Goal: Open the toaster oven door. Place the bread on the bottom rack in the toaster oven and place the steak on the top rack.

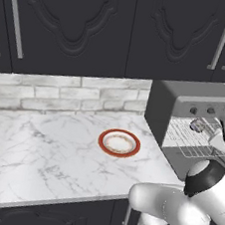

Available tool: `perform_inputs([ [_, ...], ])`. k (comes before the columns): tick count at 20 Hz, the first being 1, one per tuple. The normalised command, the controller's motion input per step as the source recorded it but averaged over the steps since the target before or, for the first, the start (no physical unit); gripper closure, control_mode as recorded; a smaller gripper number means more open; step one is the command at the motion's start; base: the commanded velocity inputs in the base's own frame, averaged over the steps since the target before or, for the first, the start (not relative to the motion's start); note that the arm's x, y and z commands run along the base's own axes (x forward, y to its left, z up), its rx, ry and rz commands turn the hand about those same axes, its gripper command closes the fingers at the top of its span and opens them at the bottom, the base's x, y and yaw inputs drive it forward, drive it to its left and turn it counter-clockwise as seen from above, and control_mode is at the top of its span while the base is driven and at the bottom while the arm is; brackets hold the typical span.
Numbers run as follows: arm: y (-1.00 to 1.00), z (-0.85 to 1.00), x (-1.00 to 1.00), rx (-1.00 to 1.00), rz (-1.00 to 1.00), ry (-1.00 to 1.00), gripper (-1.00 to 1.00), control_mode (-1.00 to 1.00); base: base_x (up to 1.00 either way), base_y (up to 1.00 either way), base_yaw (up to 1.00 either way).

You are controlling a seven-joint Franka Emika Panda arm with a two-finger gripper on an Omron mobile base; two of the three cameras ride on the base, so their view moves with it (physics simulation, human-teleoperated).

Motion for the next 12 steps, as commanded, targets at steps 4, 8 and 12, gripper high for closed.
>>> perform_inputs([
  [4, 0.23, 0.66, -0.03, -0.05, 0.00, 0.00, -1.00, -1.00, 0.00, 0.00, 0.00],
  [8, 0.63, 0.12, -0.07, -0.22, 0.01, -0.08, -1.00, -1.00, 0.00, 0.00, 0.00],
  [12, 0.66, -0.03, 0.01, -0.14, 0.03, -0.23, -1.00, -1.00, 0.00, 0.00, 0.00],
])
